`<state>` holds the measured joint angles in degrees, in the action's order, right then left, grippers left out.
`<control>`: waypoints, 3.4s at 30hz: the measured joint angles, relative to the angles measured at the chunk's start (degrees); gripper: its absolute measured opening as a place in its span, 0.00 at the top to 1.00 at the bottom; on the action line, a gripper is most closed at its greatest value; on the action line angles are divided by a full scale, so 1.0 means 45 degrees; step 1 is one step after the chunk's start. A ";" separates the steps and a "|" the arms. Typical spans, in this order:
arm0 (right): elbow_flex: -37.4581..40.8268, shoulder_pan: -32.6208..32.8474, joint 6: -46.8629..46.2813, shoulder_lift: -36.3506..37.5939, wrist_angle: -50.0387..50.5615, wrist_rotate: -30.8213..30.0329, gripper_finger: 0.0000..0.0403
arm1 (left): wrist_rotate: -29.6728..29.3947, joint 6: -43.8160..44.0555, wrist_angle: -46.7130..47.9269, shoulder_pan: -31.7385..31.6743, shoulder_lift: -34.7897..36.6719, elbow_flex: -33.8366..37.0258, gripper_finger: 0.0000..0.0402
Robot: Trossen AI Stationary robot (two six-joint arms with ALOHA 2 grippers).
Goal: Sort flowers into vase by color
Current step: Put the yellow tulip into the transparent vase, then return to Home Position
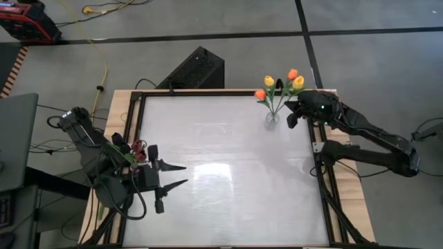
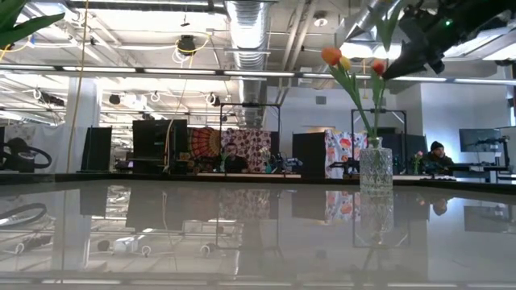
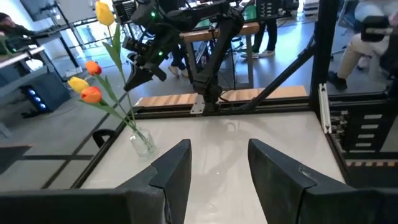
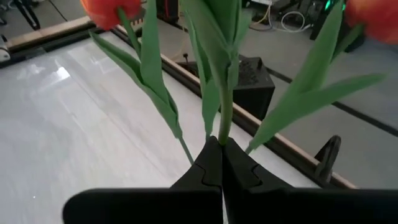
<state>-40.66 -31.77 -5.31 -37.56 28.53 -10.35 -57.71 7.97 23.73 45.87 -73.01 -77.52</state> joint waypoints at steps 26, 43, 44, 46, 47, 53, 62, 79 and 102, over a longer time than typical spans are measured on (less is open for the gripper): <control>-0.0085 0.0037 0.0035 -0.3335 0.0125 -0.0330 0.88 | 0.0780 -0.1459 0.0551 -0.0311 0.0394 0.0005 0.63; -0.2188 0.0073 0.0320 -0.3793 0.4185 -0.0244 0.50 | 0.1108 -0.1167 0.1219 -0.0311 0.0623 0.0010 0.63; -0.2385 0.0123 0.0299 -0.3793 0.4471 -0.0116 0.50 | 0.1107 -0.1259 0.1215 -0.0315 0.0758 0.0010 0.63; -0.2680 0.0290 0.0242 -0.3779 0.4840 0.0253 0.49 | 0.1107 -0.1436 0.1214 -0.0409 0.1082 0.0010 0.63; -0.2754 0.0410 0.0184 -0.3737 0.4974 0.0534 0.49 | 0.1107 -0.1585 0.1214 -0.0483 0.1286 0.0010 0.63; -0.2761 0.1396 0.0020 -0.3013 0.5188 0.2117 0.53 | 0.1100 -0.2313 0.1976 -0.1578 0.3001 0.0010 0.63; -0.0827 0.3778 -0.0441 0.0087 0.2088 0.2268 0.61 | 0.1826 -0.1692 0.4653 -0.4123 0.5294 0.0179 0.63; 0.4668 0.5100 -0.1620 0.4802 -0.3333 0.2322 0.88 | 0.2337 -0.3504 0.1758 -0.7155 1.2997 0.5227 0.63; 0.4719 0.5115 -0.1945 0.4760 -0.3515 0.2288 0.95 | -0.3550 -0.2750 0.1568 -0.7145 1.6145 0.9625 0.63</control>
<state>-19.42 -8.75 -14.06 -16.14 12.72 -0.05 -73.69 -4.41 30.78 13.72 -0.36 -34.20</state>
